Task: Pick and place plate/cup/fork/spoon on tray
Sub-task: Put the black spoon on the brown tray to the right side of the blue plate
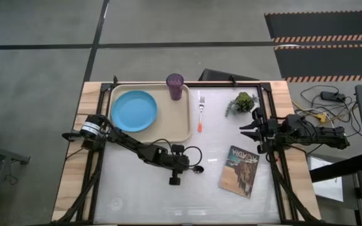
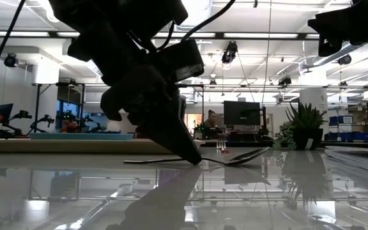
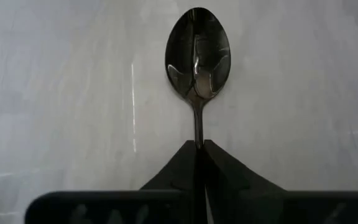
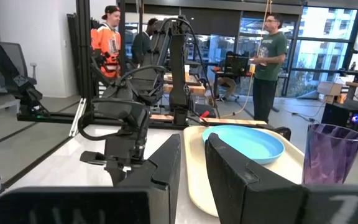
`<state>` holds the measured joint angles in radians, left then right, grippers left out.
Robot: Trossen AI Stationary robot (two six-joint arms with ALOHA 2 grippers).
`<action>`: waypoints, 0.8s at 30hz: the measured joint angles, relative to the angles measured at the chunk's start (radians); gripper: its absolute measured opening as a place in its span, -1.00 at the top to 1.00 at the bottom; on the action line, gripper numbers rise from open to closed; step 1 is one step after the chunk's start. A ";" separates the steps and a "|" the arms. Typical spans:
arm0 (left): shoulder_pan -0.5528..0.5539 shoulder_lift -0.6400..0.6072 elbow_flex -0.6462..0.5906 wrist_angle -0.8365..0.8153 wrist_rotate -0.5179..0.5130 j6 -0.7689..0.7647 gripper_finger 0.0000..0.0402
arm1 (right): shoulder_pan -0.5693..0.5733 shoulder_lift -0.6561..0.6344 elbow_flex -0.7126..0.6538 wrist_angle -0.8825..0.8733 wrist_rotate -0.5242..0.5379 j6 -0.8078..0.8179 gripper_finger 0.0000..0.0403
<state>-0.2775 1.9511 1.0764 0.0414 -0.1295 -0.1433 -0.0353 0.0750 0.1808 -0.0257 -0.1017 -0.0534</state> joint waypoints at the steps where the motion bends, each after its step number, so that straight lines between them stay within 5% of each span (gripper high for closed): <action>1: 0.000 -0.001 0.001 -0.002 -0.001 -0.002 0.97 | 0.000 0.000 0.000 0.000 0.000 0.000 0.69; 7: 0.001 -0.043 0.017 -0.010 -0.048 -0.006 0.99 | 0.000 0.000 0.000 0.000 -0.001 0.008 0.69; 12: 0.003 -0.146 0.013 -0.049 -0.216 -0.057 0.99 | 0.000 -0.001 0.000 -0.002 -0.003 0.009 0.69; 20: 0.055 -0.302 0.010 -0.206 -0.555 -0.364 1.00 | 0.000 -0.002 0.000 0.000 0.000 0.034 0.69; 24: 0.103 -0.322 0.002 -0.252 -0.648 -0.563 1.00 | 0.000 -0.001 0.000 0.000 -0.001 0.035 0.69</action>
<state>-0.1750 1.6287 1.0779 -0.2105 -0.7773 -0.7059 -0.0353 0.0735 0.1810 -0.0257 -0.1027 -0.0181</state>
